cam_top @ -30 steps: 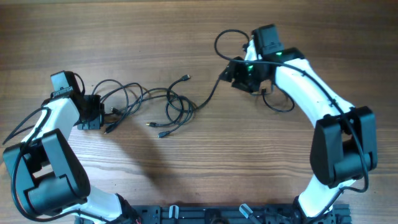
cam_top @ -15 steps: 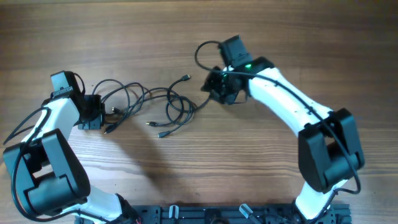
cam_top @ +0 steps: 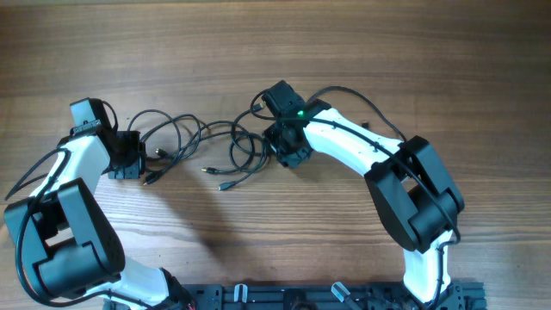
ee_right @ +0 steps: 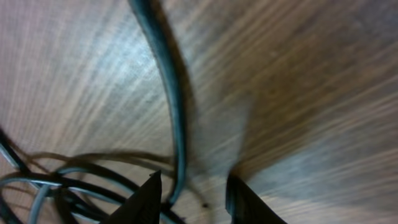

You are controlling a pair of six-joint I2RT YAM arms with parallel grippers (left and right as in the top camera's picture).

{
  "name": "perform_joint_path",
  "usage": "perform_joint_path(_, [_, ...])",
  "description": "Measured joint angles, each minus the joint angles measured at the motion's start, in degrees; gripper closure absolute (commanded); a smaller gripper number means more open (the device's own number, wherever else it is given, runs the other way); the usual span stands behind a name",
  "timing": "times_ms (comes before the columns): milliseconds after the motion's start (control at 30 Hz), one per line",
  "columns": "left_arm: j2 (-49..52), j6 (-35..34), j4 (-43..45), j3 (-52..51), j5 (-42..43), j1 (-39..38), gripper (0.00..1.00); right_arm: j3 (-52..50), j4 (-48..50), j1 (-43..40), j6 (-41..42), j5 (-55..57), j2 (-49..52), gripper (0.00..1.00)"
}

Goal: Untangle cables

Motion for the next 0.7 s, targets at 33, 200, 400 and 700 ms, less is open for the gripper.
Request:
perform_joint_path(33, [0.00, 0.02, 0.00, 0.00, 0.00, 0.00, 0.88, 0.07, 0.15, 0.02, 0.31, -0.04, 0.15, 0.67])
perform_joint_path(200, [0.00, 0.02, 0.00, 0.00, 0.00, 0.00, 0.88, 0.33, 0.31, 0.20, 1.31, 0.26, 0.55, 0.93])
perform_joint_path(400, [0.00, 0.02, 0.00, 0.00, 0.02, 0.00, 0.87, 0.59, 0.07, 0.24, 0.59, 0.37, 0.96, 0.96])
perform_joint_path(700, [0.00, 0.02, 0.00, 0.00, 0.33, 0.00, 0.87, 1.42, -8.17, -3.72, -7.45, -0.24, 0.72, 0.96])
